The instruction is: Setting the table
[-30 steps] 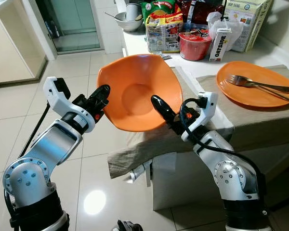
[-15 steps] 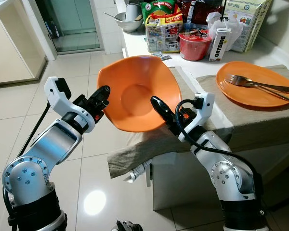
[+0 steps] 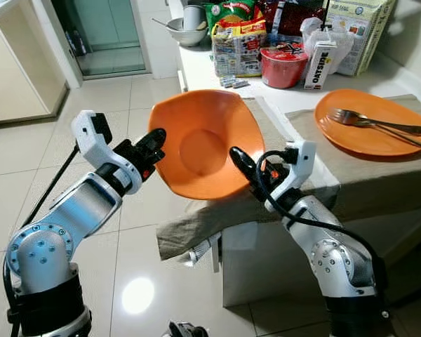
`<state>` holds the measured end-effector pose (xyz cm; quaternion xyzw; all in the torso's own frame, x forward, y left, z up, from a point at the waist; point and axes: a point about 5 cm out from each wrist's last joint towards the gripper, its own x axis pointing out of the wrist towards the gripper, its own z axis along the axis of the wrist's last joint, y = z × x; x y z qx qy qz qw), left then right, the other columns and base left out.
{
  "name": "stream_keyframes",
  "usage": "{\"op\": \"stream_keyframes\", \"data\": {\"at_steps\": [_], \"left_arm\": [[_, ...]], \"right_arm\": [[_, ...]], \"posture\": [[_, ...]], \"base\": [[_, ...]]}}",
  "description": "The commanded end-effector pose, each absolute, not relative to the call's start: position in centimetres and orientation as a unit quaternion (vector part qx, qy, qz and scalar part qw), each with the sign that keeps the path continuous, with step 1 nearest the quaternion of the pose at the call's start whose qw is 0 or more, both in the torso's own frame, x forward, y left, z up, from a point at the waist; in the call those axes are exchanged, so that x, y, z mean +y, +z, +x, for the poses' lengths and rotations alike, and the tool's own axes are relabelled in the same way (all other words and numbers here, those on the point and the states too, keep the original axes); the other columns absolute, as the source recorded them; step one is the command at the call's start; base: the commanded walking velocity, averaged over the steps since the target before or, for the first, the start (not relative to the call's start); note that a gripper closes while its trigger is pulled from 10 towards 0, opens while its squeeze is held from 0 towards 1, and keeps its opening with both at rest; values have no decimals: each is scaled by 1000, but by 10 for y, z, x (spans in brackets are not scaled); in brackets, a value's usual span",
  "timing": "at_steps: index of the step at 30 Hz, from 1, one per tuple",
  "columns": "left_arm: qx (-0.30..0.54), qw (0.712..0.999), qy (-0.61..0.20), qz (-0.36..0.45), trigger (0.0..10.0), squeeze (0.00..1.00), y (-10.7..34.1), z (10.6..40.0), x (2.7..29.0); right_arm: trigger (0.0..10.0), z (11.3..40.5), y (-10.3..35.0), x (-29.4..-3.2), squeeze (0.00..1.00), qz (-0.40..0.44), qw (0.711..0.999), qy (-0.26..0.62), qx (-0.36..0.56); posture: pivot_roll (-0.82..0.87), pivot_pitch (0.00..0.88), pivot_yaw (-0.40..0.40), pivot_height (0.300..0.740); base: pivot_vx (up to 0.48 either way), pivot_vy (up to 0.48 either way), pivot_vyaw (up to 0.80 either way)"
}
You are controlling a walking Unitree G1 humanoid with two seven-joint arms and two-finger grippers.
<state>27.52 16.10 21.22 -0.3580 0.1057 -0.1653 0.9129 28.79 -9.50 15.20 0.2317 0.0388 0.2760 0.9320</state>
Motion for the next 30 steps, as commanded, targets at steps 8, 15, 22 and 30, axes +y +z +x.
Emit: {"op": "stream_keyframes", "data": {"at_steps": [8, 15, 22, 30], "left_arm": [[64, 906, -222, -354, 0, 0, 229, 275, 154], [64, 925, -205, -312, 6706, 0, 229, 281, 157], [75, 942, -190, -267, 10000, 0, 224, 285, 159], [78, 946, -189, -253, 10000, 1000, 221, 287, 159]], "right_arm": [[0, 287, 133, -98, 71, 218, 938, 255, 83], [0, 287, 132, -98, 94, 217, 940, 251, 84], [0, 286, 133, -95, 102, 204, 941, 258, 78], [0, 285, 130, -95, 102, 204, 942, 255, 81]], "posture": [[-110, 0, 95, 740], [-112, 0, 98, 740], [-112, 0, 101, 740], [-112, 0, 103, 740]], "base": [[0, 0, 0], [0, 0, 0], [0, 0, 0], [0, 0, 0]]}}
